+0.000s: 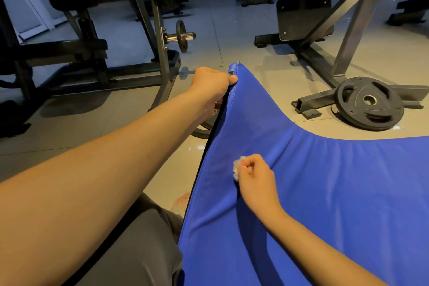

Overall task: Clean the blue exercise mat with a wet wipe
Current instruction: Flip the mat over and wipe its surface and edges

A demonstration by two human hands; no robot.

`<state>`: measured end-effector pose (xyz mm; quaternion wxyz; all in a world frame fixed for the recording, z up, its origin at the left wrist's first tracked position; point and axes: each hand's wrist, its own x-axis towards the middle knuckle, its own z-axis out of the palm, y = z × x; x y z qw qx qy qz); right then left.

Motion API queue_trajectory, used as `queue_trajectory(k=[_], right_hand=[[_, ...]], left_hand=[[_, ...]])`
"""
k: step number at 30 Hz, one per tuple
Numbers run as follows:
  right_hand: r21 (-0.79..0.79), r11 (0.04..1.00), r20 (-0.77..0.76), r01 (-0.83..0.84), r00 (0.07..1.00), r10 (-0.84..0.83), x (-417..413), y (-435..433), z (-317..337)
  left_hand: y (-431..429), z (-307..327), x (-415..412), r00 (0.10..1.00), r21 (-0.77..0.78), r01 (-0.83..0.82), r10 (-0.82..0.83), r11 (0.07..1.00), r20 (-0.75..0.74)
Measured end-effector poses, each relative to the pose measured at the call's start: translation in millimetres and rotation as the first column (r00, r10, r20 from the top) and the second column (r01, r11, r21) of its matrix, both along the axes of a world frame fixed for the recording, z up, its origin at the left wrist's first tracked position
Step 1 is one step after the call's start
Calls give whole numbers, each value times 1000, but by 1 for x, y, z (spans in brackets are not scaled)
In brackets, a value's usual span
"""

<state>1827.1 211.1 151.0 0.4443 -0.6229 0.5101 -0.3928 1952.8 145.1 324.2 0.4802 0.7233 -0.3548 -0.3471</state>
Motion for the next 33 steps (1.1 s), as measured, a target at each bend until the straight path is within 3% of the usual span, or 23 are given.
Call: queue_trajectory(k=[3, 6, 11, 14, 17, 19, 21, 24, 28, 31, 33], right_hand=[[-265, 942, 85, -207, 968, 237, 18, 27, 38], [-495, 801, -142, -337, 941, 308, 21, 37, 30], [-182, 966, -227, -181, 964, 138, -8, 12, -21], [-100, 990, -177, -100, 981, 81, -5, 13, -17], [-231, 935, -65, -269, 963, 261, 17, 40, 15], [-389, 838, -149, -383, 924, 353, 26, 54, 24], [-476, 772, -272, -420, 906, 325, 21, 51, 13], [-355, 851, -372, -388, 893, 252, -5, 29, -25], [-187, 958, -361, -216, 922, 137, -24, 22, -42], [-243, 910, -223, -337, 932, 285, -3, 43, -13], [-367, 800, -264, -474, 878, 399, 12, 59, 3]], left_hand=[[-3, 0, -1, 1000, -4, -11, 11, 1000, -12], [-3, 4, -3, 1000, -34, -12, 12, 999, 9], [-1, 5, 0, 999, -49, -24, 26, 999, 40], [-1, 2, 1, 999, -27, -31, 32, 999, 18], [-3, 2, -1, 1000, -18, -29, 29, 999, 7], [-6, 1, -1, 999, -34, -35, 35, 999, 2], [-8, 2, -1, 999, -52, -37, 38, 998, 21], [-9, 2, 3, 994, -58, -35, 41, 998, 98], [-6, -1, 3, 998, -33, -54, 56, 998, 37], [-7, -3, 1, 998, -15, -56, 57, 998, 37], [-10, -2, 2, 998, -16, -61, 62, 998, 23]])
